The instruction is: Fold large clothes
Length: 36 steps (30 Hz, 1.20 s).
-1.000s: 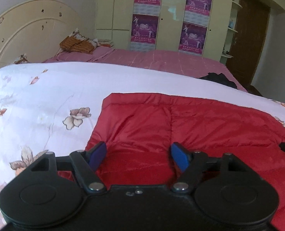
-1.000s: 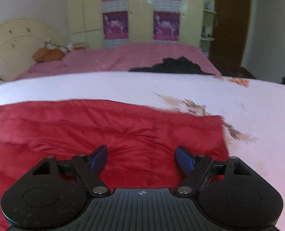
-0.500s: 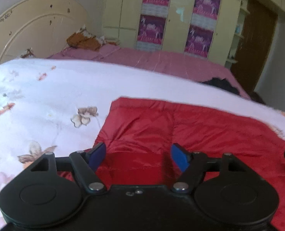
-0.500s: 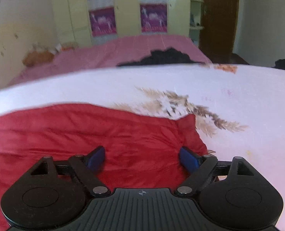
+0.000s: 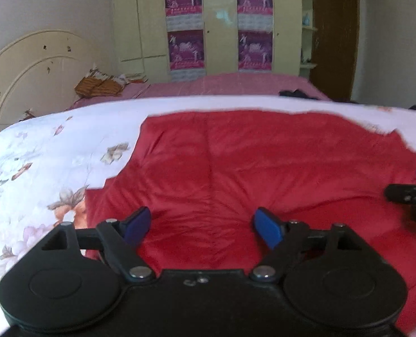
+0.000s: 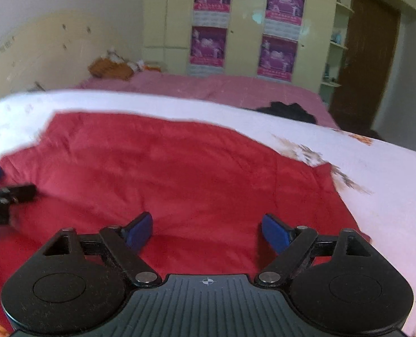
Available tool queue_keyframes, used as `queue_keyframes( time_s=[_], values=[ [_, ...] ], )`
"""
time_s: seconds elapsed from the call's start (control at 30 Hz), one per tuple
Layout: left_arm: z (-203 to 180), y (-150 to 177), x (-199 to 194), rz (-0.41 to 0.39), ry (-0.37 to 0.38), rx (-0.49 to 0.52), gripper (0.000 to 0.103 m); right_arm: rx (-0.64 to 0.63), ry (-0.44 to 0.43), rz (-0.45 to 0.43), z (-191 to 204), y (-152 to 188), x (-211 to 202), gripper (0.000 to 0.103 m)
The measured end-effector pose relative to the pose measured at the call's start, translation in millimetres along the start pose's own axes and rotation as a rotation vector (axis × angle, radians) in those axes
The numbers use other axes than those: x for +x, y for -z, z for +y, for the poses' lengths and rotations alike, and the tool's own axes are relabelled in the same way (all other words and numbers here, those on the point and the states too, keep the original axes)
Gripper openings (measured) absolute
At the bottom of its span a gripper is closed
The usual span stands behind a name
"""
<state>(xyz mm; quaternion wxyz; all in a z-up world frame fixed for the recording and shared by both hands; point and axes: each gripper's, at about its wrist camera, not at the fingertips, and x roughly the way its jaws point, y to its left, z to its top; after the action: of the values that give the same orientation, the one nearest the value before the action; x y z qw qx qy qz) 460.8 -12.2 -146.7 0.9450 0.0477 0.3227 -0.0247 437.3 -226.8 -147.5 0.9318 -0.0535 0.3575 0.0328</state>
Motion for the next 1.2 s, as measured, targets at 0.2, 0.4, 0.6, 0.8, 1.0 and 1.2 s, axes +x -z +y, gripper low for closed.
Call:
queue_keyframes(
  time_s=[0.2,0.4,0.6,0.8,1.0,1.2],
  values=[
    [7,4,7,0.03,-0.006,-0.019,0.082,0.031,0.069,0.036,-27,14,13,0.084],
    [7,7,8,0.037,-0.008,-0.019,0.082,0.048,0.067,0.039,-32,22,20,0.085],
    [14,-7,6,0.09,0.007,-0.032,0.082,0.099,0.059,0.082,-39,6,3,0.085],
    [20,-10,-24,0.079,0.003,-0.035,0.085,0.168,0.039,0.04,-44,10,-45,0.085],
    [21,-5,-66,0.039,0.051,-0.02,0.085,0.173,0.008,-0.003,-36,19,-93,0.085],
    [23,17,-99,0.061,0.106,-0.052,0.085,0.195,-0.036,0.032,-18,41,-116,0.085]
  ],
)
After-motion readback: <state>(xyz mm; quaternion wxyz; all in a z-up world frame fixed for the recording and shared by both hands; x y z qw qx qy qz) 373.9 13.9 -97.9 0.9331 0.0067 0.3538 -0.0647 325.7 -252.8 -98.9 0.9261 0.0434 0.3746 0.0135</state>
